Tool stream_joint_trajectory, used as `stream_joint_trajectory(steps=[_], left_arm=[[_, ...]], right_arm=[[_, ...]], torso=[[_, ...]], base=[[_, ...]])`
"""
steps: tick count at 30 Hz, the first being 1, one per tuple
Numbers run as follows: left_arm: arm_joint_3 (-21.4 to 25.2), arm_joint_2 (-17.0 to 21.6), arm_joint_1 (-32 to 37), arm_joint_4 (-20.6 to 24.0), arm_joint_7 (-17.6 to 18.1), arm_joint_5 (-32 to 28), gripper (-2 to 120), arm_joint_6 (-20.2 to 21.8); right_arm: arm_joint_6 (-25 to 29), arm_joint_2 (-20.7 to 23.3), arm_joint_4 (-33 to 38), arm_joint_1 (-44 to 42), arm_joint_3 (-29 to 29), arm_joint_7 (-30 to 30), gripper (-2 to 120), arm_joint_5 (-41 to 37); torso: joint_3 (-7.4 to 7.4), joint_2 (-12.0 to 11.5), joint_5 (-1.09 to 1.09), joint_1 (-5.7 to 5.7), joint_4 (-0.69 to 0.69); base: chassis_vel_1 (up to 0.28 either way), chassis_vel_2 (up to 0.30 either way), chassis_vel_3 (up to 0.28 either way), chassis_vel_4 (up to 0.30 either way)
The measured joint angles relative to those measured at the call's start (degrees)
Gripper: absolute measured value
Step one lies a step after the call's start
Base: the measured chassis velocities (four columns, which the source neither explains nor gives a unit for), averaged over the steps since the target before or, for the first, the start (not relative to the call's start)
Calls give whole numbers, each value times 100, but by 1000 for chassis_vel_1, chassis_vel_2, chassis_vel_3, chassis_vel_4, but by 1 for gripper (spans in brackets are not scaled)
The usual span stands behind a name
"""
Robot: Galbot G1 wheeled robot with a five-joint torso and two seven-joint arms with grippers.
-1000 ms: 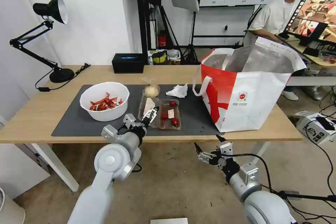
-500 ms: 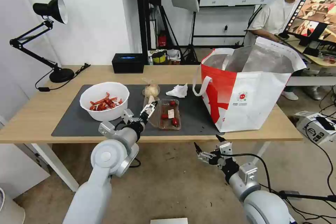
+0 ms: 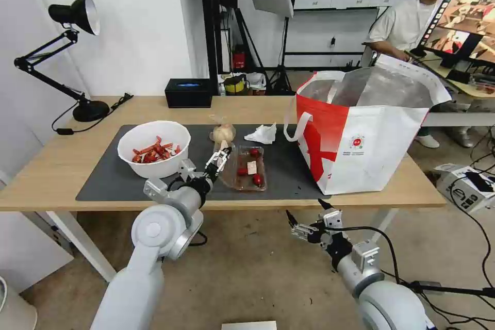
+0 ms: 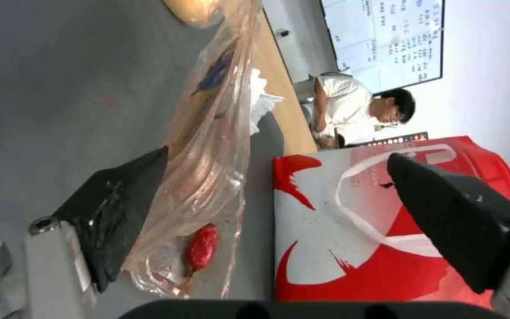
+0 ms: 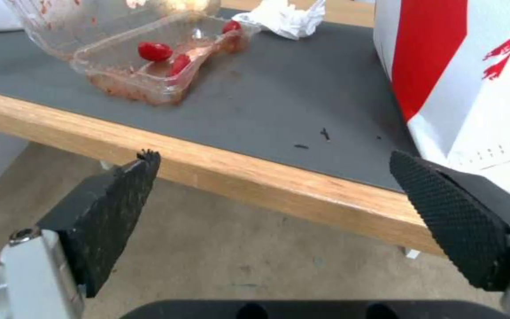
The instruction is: Pick up the trash from the table and place it into the takeout bag.
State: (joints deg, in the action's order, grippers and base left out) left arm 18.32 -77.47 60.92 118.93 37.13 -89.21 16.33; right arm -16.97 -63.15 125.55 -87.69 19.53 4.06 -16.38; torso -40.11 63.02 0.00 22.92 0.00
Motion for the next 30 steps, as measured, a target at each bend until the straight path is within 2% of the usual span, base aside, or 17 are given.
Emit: stream_joint_trajectory(steps=[9, 30], left_arm=[[-61, -25, -29, -6, -11, -8, 100, 0], [-638, -167, -253, -251, -10, 157, 100, 0]], right_arm=[[-1, 22, 17, -7, 6, 0, 100, 11], [0, 3, 234, -173, 185, 0, 100, 96]], torso=[[0, 0, 0, 0, 0], [0, 1, 1, 0, 0]], base=[[0, 0, 0, 0], [0, 0, 0, 0]])
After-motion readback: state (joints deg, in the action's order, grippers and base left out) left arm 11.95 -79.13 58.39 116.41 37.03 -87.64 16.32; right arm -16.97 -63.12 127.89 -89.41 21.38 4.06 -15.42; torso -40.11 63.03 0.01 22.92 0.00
